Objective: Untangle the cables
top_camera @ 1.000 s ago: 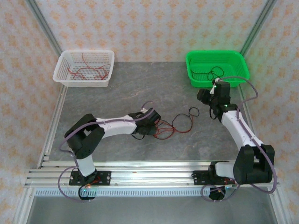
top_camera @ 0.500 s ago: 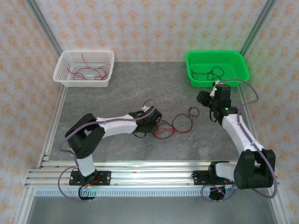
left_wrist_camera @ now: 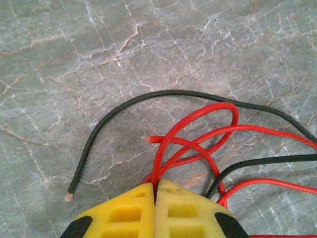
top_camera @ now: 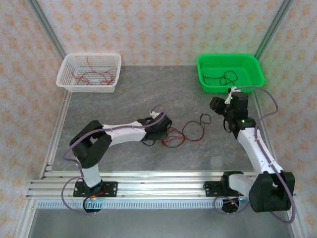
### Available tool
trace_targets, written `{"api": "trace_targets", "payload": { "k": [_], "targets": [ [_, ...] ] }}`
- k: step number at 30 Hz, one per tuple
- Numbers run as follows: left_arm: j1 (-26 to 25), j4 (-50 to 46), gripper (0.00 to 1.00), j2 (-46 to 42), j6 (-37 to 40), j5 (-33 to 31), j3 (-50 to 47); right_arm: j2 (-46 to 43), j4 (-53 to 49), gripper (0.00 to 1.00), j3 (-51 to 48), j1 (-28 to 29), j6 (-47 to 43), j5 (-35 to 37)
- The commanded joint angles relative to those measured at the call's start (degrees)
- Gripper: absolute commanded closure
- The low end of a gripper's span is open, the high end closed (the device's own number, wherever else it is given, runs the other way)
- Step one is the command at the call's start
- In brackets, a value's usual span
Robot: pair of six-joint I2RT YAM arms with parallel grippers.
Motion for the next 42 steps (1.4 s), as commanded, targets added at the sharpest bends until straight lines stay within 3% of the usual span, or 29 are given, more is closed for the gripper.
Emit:
{"api": "trace_targets", "payload": {
  "k": [1, 7, 16, 23, 32, 35, 42],
  "targets": [
    [-0.68, -1.32, 1.0, -1.97, 0.33, -2.97, 2.75, -2.97, -0.41, 0.51, -2.18, 0.46, 2.64, -3.47],
    [-2.12, -6.94, 1.0, -8.17, 2.62, -5.13, 9.24, -6.71, 0.34, 0.51, -6.04, 4.8, 6.89, -5.92],
    [-3.42, -8.8, 1.0, -14.15, 4.85, -4.68, 13.63, -8.12, 10.04, 0.51, -11.58, 20.46, 18.61, -5.66],
    [-3.38, -7.69, 1.0, -15.85, 5.93, -3.59, 13.42, -5.39, 19.03, 0.51, -11.72, 31.85, 24.12, -0.03],
    [-3.38, -5.57, 1.0, -19.85, 6.32, -2.13, 12.33, 1.36, 23.4, 0.52, -10.74, 36.6, 27.32, 4.67],
    [-3.38, -4.09, 1.0, -21.81, 6.06, -1.32, 11.2, 2.82, 24.82, 0.57, -11.72, 36.61, 28.35, 7.34],
    [-3.38, -3.7, 1.0, -26.25, 6.15, -2.73, 10.13, 4.82, 28.15, 0.83, -14.28, 36.61, 30.35, 8.91]
  ]
}}
